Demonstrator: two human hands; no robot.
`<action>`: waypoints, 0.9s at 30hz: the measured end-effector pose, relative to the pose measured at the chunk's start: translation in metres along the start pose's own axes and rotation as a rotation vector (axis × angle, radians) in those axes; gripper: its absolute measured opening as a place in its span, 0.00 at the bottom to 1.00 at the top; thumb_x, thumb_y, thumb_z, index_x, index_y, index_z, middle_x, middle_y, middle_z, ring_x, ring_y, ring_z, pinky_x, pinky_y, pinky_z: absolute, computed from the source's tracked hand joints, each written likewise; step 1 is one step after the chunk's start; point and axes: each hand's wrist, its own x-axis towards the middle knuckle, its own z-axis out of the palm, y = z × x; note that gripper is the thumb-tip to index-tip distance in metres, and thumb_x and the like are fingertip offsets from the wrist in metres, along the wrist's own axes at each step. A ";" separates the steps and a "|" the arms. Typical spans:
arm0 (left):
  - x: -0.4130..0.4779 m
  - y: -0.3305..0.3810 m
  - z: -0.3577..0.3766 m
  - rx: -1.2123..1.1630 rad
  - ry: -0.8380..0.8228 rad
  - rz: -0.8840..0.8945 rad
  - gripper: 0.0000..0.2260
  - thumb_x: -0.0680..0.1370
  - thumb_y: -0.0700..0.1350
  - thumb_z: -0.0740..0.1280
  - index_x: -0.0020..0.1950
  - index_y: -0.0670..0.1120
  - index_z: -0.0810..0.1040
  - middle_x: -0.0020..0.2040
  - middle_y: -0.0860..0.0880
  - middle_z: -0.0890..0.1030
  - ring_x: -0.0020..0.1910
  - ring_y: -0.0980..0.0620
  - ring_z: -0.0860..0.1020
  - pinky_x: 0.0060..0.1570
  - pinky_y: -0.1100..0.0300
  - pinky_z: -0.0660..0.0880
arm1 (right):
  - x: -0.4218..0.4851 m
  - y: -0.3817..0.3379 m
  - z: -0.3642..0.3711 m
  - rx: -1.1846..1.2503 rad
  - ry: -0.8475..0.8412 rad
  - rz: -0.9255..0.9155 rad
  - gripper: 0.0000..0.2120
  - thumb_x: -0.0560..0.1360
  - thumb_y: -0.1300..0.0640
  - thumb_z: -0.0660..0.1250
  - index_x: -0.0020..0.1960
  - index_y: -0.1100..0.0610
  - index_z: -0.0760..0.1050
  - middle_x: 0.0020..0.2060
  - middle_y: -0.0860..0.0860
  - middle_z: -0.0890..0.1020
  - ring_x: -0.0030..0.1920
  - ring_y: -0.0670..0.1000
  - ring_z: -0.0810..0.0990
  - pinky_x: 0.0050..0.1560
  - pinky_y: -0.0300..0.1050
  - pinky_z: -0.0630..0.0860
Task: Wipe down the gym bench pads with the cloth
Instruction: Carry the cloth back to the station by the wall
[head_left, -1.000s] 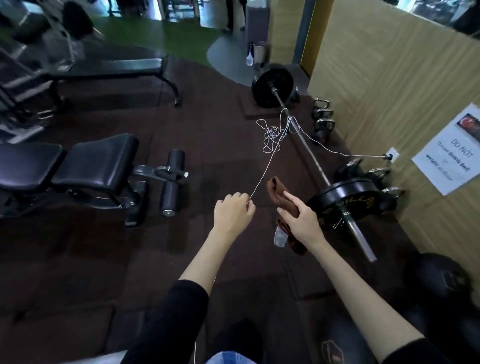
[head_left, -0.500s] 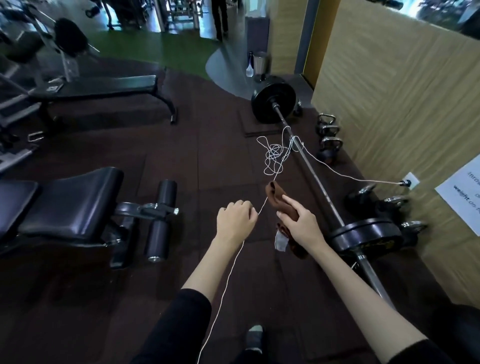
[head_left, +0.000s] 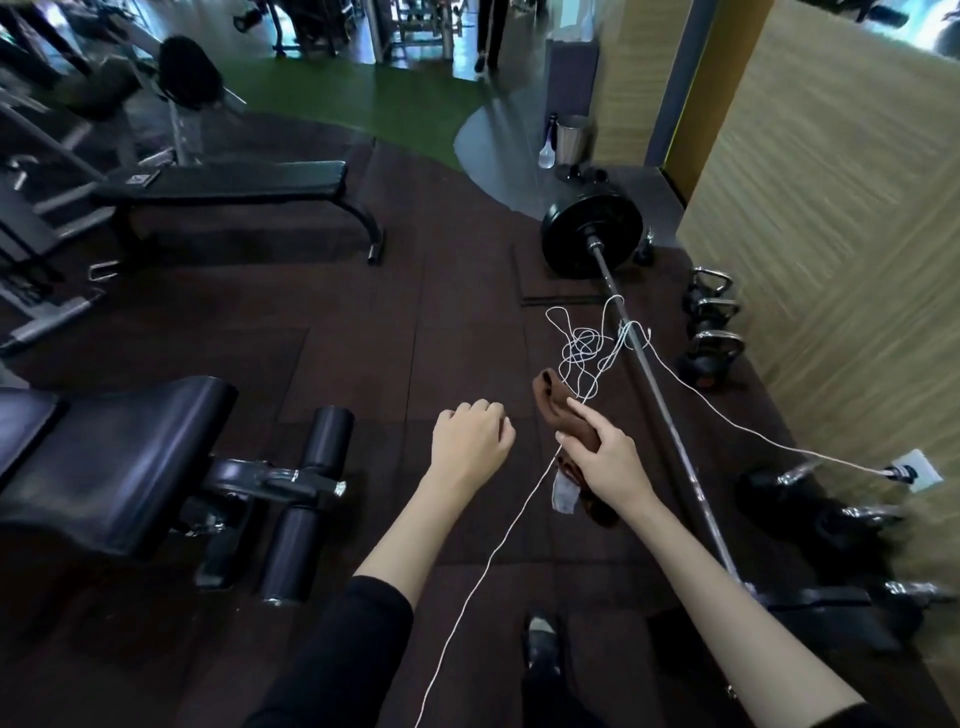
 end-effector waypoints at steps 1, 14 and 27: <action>0.015 -0.001 0.007 0.012 0.004 0.011 0.14 0.71 0.49 0.56 0.32 0.47 0.77 0.29 0.51 0.77 0.28 0.47 0.76 0.29 0.58 0.71 | 0.020 0.000 -0.002 -0.004 -0.012 -0.007 0.23 0.74 0.58 0.69 0.68 0.50 0.72 0.59 0.47 0.80 0.55 0.41 0.76 0.49 0.20 0.65; 0.184 -0.035 0.072 0.004 -0.080 -0.229 0.14 0.71 0.49 0.56 0.33 0.47 0.78 0.29 0.50 0.77 0.27 0.46 0.76 0.29 0.59 0.68 | 0.235 -0.026 -0.007 0.018 -0.119 -0.045 0.23 0.74 0.59 0.69 0.68 0.50 0.71 0.56 0.44 0.78 0.55 0.39 0.75 0.49 0.18 0.64; 0.414 -0.166 0.148 0.008 -0.245 -0.209 0.11 0.77 0.49 0.61 0.53 0.47 0.78 0.48 0.50 0.80 0.49 0.46 0.77 0.45 0.55 0.67 | 0.490 -0.077 0.059 0.068 -0.121 -0.015 0.23 0.74 0.56 0.69 0.68 0.46 0.71 0.59 0.45 0.79 0.58 0.42 0.77 0.60 0.36 0.70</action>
